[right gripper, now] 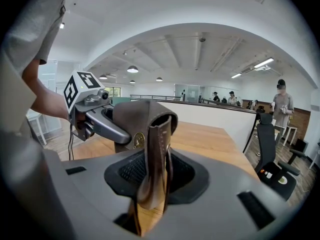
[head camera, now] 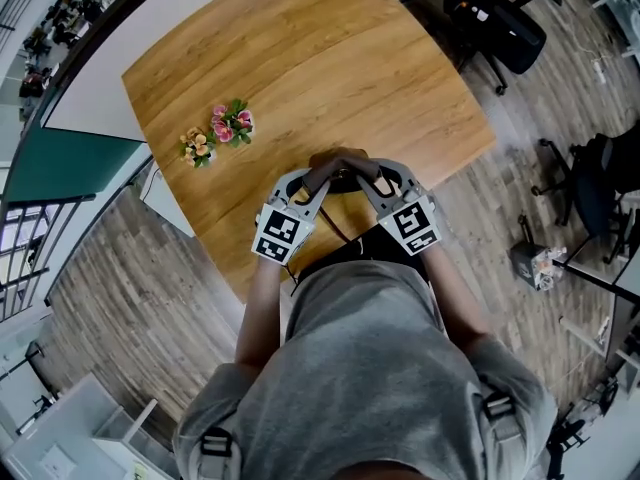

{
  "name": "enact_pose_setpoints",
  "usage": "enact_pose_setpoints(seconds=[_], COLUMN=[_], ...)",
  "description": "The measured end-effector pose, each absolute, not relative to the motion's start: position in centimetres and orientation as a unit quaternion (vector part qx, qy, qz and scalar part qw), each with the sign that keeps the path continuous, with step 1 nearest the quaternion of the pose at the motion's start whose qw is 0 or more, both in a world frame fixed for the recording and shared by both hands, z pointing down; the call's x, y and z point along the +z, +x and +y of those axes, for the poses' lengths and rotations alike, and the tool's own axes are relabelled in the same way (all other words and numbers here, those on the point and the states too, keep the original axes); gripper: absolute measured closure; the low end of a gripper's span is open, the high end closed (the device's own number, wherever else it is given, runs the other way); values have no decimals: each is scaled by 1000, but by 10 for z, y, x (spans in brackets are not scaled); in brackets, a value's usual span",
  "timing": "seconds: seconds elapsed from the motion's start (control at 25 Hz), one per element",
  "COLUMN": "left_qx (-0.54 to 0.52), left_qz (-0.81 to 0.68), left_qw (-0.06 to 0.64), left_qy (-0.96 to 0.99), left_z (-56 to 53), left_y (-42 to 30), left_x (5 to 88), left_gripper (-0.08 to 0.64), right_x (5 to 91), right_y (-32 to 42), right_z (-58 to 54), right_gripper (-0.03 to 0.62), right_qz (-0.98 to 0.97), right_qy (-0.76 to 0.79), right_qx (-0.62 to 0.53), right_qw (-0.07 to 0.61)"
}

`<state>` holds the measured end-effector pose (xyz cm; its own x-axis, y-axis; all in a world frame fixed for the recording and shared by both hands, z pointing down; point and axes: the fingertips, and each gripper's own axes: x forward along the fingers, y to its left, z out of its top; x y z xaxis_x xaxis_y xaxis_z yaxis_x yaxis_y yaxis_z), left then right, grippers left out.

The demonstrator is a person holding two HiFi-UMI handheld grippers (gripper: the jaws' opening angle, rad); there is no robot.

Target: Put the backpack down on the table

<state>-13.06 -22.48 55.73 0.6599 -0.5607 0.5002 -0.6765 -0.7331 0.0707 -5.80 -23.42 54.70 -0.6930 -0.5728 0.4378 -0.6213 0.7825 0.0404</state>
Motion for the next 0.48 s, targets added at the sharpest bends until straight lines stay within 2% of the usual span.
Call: enact_pose_setpoints(seconds=[0.48], left_qx=[257], left_qz=[-356], left_qw=[140], left_qy=[887], left_z=[-242], left_y=[-131], left_x=[594], left_gripper=[457], right_x=[581], right_y=[-60], right_z=[-255], right_gripper=[488], right_qz=[-926], right_qy=[286], right_qx=[59], right_qw=[240])
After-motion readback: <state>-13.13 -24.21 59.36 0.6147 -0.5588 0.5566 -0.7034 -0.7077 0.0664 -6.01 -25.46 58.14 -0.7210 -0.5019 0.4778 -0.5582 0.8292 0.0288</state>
